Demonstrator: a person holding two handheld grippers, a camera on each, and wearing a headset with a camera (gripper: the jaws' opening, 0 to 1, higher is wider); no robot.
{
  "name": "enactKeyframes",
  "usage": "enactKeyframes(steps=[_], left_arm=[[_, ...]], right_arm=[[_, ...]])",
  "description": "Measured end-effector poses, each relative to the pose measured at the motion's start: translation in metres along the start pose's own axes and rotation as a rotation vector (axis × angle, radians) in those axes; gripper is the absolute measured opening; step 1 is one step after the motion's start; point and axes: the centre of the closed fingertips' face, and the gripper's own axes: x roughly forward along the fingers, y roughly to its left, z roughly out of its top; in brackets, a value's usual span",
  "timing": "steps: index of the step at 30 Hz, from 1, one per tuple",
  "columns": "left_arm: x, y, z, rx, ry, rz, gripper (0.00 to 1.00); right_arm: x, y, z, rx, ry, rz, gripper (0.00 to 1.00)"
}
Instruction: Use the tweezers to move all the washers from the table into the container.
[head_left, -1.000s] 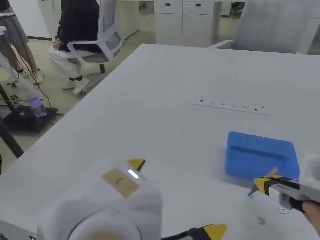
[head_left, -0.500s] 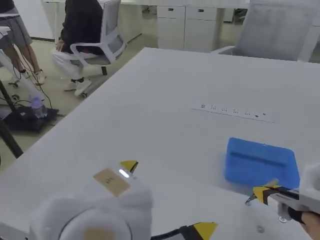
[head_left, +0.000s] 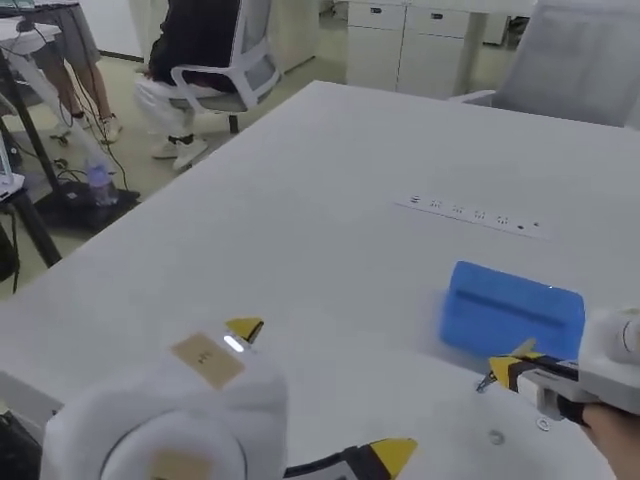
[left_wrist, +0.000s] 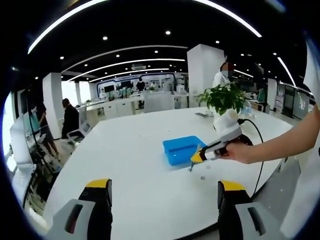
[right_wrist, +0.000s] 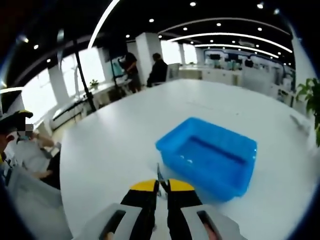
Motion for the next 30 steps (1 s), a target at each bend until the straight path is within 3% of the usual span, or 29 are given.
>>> enactKeyframes(steps=[7,14,22,30], left_arm=[[0.005,-0.003,0.000,-0.015,-0.011,0.031,0.89],[0.010,-0.005,0.000,-0.010,-0.013,0.050,0.88],[0.018,-0.008,-0.002,-0.014,-0.001,0.050,0.88],[0.026,-0.009,-0.007,-0.018,0.012,0.032,0.88]], right_arm=[[0.002,-0.001,0.002,-0.047,0.007,0.018,0.03],[0.003,0.004,0.002,-0.086,0.006,0.075,0.03],[-0.003,0.002,-0.003,-0.164,0.014,0.118,0.03],[-0.008,-0.002,-0.013,-0.214,0.050,0.122,0.04]])
